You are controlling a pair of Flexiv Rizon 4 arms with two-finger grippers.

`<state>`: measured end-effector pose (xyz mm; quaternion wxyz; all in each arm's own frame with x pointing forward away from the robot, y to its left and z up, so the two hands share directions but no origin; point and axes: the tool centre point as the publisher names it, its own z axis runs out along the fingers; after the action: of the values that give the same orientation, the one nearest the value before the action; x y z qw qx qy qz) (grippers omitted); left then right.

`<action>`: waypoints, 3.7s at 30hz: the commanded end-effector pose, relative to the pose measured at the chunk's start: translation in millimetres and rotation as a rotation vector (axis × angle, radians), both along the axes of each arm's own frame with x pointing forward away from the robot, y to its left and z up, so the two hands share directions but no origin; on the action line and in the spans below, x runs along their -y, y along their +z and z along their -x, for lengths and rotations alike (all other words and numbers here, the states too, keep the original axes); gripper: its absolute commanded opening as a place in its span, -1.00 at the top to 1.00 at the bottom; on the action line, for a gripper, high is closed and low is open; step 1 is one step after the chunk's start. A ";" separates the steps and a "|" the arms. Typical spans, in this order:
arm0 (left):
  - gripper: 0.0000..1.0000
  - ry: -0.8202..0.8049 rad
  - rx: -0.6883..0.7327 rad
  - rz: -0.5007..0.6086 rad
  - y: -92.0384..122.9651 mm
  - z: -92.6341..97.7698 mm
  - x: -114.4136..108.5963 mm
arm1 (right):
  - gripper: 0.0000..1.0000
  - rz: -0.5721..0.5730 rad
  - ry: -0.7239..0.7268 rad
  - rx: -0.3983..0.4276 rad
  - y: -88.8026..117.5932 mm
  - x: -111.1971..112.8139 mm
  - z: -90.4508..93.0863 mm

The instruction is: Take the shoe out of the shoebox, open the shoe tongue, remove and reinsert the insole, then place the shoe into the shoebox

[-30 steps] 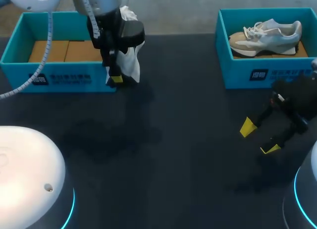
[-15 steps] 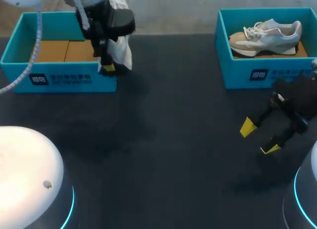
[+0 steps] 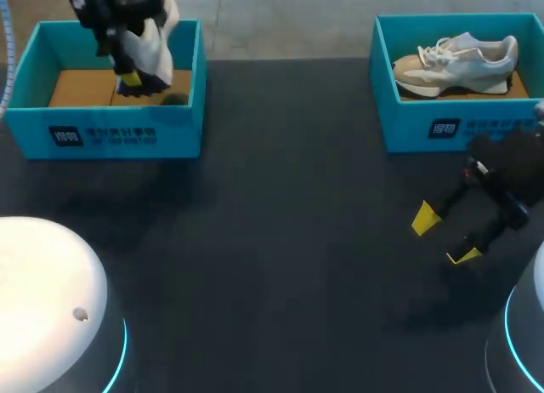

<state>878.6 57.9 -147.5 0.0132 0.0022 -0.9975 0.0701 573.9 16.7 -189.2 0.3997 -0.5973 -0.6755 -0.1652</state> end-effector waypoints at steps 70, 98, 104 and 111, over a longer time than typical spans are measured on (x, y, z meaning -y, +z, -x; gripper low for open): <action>1.00 -0.691 -0.031 -0.079 -0.2 -170.8 -218.5 | -1.00 0.002 -0.002 0.001 -0.6 -0.1 1.0; 1.00 -1.060 0.138 -0.140 10.3 -152.6 -235.5 | -1.00 0.002 -0.002 0.001 -0.6 -0.1 1.0; 1.00 -1.187 0.090 -0.087 -0.2 -185.0 -252.6 | -1.00 0.002 -0.002 0.001 -0.6 -0.1 1.0; 1.00 -1.397 0.092 -0.119 -9.3 -191.4 -261.5 | -1.00 0.002 -0.002 0.001 -0.6 -0.1 1.0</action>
<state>1060.5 316.6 -157.9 -0.0004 -0.6227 -0.7823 -0.0141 573.9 16.8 -189.2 0.3997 -0.5972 -0.6755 -0.1652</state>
